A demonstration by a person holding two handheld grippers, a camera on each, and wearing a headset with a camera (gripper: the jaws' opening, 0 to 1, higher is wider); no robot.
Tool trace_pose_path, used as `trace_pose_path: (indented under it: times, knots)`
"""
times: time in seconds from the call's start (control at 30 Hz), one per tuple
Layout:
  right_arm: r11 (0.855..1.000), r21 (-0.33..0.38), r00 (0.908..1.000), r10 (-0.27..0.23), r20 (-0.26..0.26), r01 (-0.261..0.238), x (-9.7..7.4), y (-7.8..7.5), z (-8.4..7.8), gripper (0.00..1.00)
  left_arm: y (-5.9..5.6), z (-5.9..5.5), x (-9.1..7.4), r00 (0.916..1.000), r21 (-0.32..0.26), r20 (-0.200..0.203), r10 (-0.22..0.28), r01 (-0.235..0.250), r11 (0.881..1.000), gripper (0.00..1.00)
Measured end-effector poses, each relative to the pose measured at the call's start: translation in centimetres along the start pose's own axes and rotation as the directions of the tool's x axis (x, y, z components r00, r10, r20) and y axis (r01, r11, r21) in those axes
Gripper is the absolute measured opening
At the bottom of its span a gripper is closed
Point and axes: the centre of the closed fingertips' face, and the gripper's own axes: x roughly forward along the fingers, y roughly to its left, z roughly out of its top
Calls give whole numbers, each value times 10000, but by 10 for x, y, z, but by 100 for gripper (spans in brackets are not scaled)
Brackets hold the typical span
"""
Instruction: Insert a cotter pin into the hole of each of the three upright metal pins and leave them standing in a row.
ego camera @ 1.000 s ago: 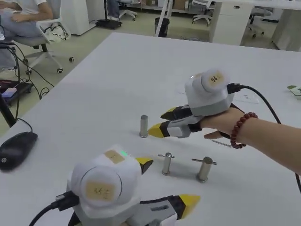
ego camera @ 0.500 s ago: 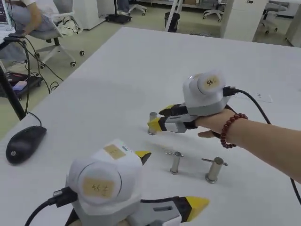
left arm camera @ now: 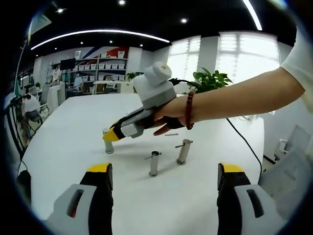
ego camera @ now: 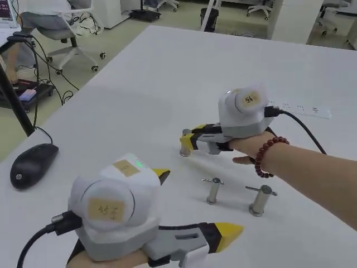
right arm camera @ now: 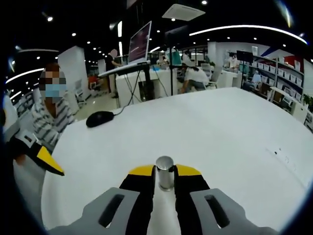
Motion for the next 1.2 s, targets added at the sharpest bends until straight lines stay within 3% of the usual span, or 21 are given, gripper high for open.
trace_pose_path:
  times: [0.13, 0.47, 0.57, 0.7, 0.97, 1.03, 1.2]
  knots:
    - [9996, 294, 10000, 27, 63, -28, -1, -1, 0, 16, 0, 1, -1, 10000, -201, 68, -33, 35, 9998, 89]
    - [9997, -173, 9997, -197, -137, 195, -3, -1, 1, 14, -2, 1, 0, 9999, -167, 85, -151, 152, 9997, 89]
    - [9995, 241, 9997, -217, -137, 220, -5, -5, 0, 14, -2, 0, -1, 9999, -162, 37, -129, 129, 9998, 89]
    - [9979, 553, 9994, -319, -96, 324, -11, -9, 0, 13, 0, -1, -2, 10000, -154, 18, -65, 65, 9999, 89]
    - [9984, 401, 9992, -402, -69, 404, -31, -9, 3, 13, 0, -1, -1, 10000, -73, -26, -49, 48, 10000, 88]
    - [9990, 145, 9989, -430, -186, 433, -33, -8, 1, 13, -2, -2, -1, 9999, -30, -66, -77, 77, 10000, 88]
    - [9985, 266, 9986, -472, -244, 478, -37, -10, -2, 13, -3, -2, 0, 9998, 65, -105, -149, 149, 9999, 87]
